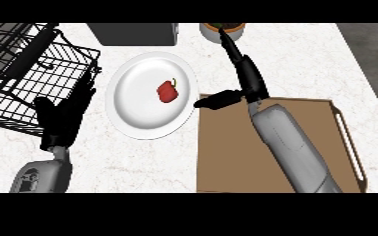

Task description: Pick the bell pepper from the tray and place it in the plate

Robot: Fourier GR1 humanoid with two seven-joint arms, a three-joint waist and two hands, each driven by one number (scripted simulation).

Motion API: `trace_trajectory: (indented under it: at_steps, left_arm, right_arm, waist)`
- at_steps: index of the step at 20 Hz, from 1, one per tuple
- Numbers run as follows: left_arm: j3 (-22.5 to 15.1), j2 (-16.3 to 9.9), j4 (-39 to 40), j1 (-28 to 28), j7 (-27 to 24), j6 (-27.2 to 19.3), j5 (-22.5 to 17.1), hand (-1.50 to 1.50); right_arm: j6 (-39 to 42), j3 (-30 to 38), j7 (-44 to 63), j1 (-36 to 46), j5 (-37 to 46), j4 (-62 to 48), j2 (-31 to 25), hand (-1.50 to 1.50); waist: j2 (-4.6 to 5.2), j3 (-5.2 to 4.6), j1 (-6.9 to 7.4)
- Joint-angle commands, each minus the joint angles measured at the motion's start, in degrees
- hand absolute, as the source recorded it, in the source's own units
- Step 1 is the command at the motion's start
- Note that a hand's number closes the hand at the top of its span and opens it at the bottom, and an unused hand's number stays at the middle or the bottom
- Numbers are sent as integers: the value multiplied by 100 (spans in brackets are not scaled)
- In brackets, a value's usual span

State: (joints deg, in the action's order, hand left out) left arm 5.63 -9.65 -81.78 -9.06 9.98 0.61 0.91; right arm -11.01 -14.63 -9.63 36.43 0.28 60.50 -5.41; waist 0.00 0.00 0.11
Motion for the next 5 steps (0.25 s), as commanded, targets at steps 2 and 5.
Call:
trace_trajectory:
  at_steps: [2, 5]
  left_arm:
    - [242, -250, 79, -391, 309, 277, -255, 0]
    - [191, -132, 154, -48, -105, 199, -76, 0]
  right_arm:
    - [309, 323, -604, -104, 174, -601, -132, -150]
    - [292, 434, -214, -38, 443, -442, -74, -150]
  waist:
    - [10, 0, 15]
    - [4, -1, 10]
